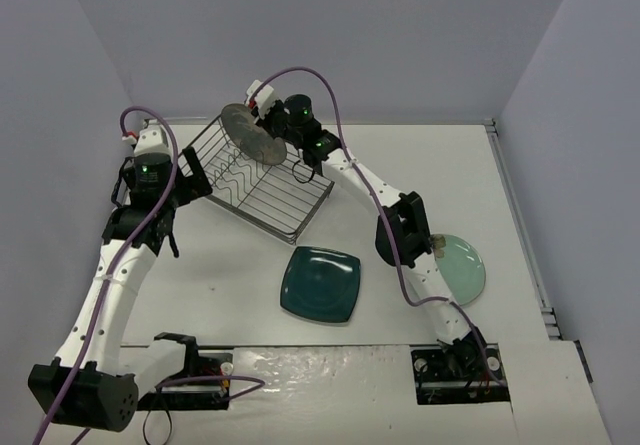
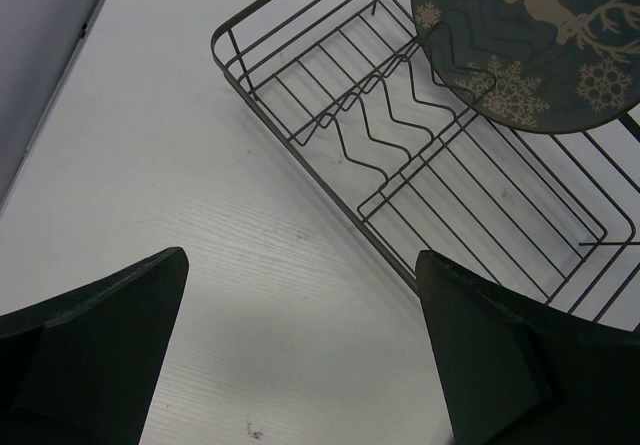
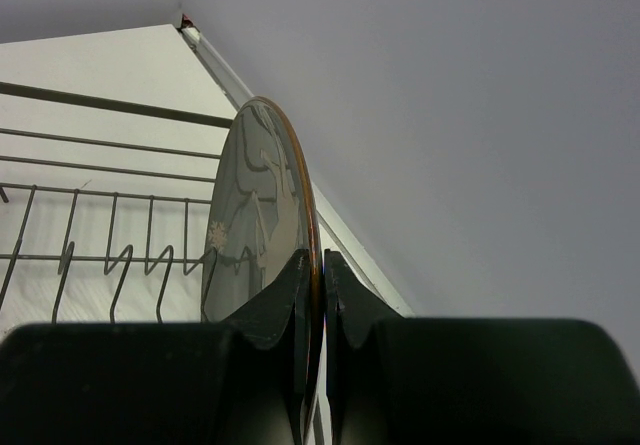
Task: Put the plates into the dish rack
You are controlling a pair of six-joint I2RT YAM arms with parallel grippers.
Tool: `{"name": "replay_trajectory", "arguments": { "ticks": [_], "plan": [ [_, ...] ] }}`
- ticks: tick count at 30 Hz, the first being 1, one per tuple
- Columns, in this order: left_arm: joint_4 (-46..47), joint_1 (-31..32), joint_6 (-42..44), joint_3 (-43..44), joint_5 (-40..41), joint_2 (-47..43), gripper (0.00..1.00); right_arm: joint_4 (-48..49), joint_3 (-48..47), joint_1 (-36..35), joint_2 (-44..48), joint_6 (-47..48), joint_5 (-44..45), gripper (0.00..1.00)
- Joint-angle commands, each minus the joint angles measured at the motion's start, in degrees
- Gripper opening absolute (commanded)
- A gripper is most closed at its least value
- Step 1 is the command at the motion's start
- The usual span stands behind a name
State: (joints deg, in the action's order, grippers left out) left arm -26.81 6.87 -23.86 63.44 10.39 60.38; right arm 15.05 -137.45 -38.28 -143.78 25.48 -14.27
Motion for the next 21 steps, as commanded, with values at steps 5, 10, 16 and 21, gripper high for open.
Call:
{"name": "replay_trajectory", "arguments": {
  "ticks": [5,10,16,21],
  "plan": [
    [1.76,0.07,0.21,2.92,0.42,0.04,0.97,16.33,-3.26,1.59,2.63,-2.90,-1.87,0.00],
    [1.71,0.03,0.17,2.83,0.24,0.13,0.97,17.39,-1.15,1.98,3.51,-3.86,-2.30,0.00],
    [1.51,-0.02,0.21,2.84,0.32,0.01,0.97,18.79,2.52,1.97,5.68,-4.03,-1.70,0.12],
    [1.32,0.07,0.21,2.83,0.33,-0.35,0.97,18.01,3.92,1.89,6.32,-3.60,-1.91,0.14]
  ]
}}
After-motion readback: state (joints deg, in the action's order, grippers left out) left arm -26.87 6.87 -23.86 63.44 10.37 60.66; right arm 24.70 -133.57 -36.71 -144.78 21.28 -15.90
